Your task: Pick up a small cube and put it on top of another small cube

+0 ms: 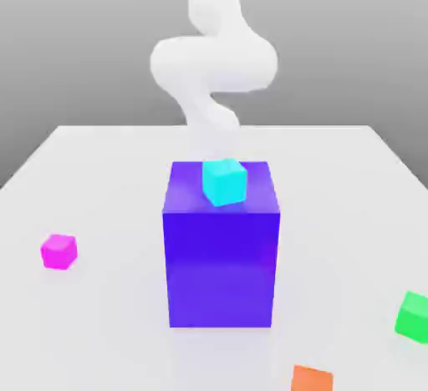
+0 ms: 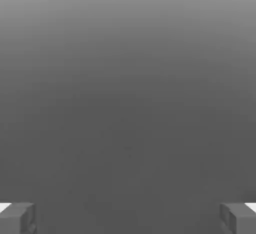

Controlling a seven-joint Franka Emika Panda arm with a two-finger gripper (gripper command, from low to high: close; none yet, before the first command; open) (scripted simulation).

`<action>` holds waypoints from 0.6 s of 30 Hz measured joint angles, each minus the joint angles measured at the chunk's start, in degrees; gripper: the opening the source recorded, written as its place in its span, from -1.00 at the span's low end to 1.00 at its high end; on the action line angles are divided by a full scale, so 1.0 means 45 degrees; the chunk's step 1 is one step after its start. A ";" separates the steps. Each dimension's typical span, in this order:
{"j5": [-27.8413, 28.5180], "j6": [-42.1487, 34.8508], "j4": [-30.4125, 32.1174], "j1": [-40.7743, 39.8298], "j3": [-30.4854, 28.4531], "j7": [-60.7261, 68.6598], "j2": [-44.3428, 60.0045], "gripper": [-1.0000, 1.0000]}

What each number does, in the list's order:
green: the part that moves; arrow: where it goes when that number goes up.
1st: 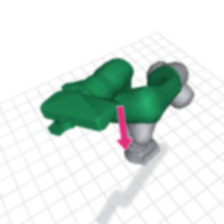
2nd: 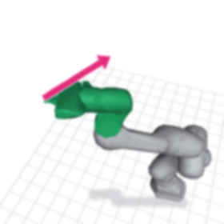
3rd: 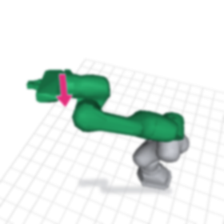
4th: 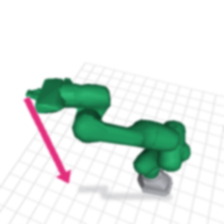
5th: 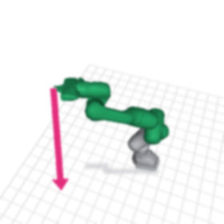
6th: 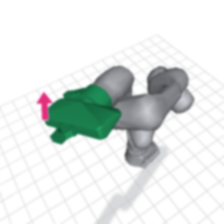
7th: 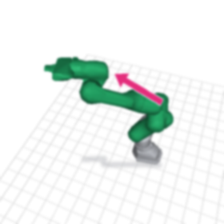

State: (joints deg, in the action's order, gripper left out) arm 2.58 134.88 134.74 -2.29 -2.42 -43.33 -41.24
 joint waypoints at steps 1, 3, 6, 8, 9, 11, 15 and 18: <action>0.0243 0.0306 0.0290 -0.0231 -0.0263 0.0260 0.0457 0.00; 0.0677 0.0875 0.0835 -0.0654 -0.0815 0.0764 0.1305 0.00; 0.1213 0.1697 0.1626 -0.1270 -0.1715 0.1567 0.2519 0.00; 0.1501 0.2243 0.2149 -0.1665 -0.2371 0.2149 0.3318 0.00; 0.1622 0.2518 0.2411 -0.1855 -0.2716 0.2456 0.3716 0.00; 0.1794 0.3074 0.2937 -0.2235 -0.3416 0.3123 0.4519 0.00; 0.1781 0.4218 0.3999 -0.2926 -0.4861 0.4710 0.6163 0.00; 0.1241 0.5112 0.4811 -0.3287 -0.5978 0.6283 0.7462 0.00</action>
State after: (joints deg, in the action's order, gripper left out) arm 8.17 157.88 156.38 -17.08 -29.32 -15.06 -7.66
